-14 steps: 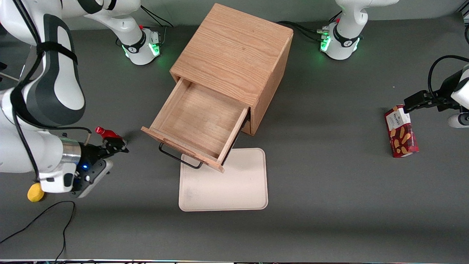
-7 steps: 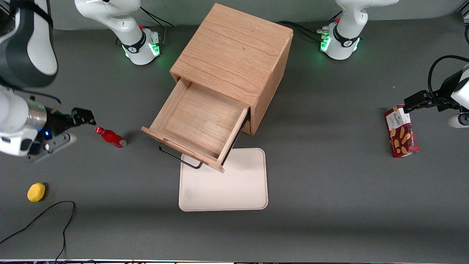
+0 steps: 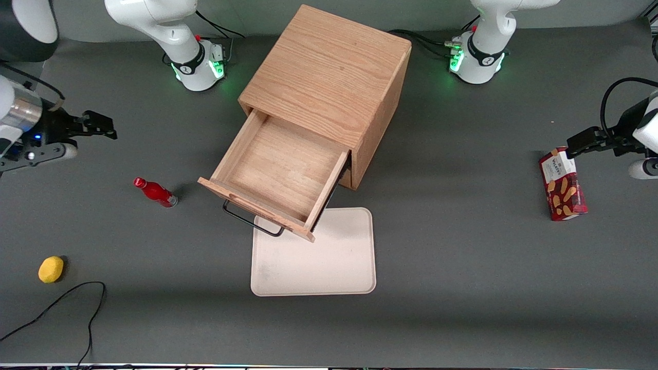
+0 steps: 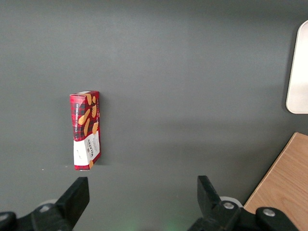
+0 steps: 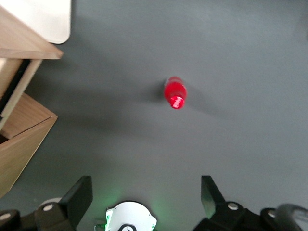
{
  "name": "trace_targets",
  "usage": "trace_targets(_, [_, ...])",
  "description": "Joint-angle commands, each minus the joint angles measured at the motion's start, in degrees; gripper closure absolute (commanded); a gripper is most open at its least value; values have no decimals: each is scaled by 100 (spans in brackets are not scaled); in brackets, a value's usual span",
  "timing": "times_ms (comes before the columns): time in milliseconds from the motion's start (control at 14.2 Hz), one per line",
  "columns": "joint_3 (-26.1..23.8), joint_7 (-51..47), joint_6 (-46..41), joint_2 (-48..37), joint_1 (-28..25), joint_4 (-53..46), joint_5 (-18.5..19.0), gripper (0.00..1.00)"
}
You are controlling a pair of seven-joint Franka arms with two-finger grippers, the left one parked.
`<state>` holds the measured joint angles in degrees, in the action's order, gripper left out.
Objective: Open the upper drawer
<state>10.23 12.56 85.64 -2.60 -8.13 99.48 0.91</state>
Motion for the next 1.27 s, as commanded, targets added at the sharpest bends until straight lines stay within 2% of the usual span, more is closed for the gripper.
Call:
trace_targets(0, [41,-350,-177,92,-75,-226,85,0])
trace_targets(352, [76,-465,-390,348,-48,-816,33,0])
trace_targets(703, [111,-544,-390,242,21,-808,-310,1])
trace_targets(844, [-203,-614,-443,181,600,-799,-634,1])
trace_targets(984, [-319,-1200,-434,259,620,-851,-688,0])
trace_targets(1195, [-346,-1318,-364,286,558,-860,-627,0])
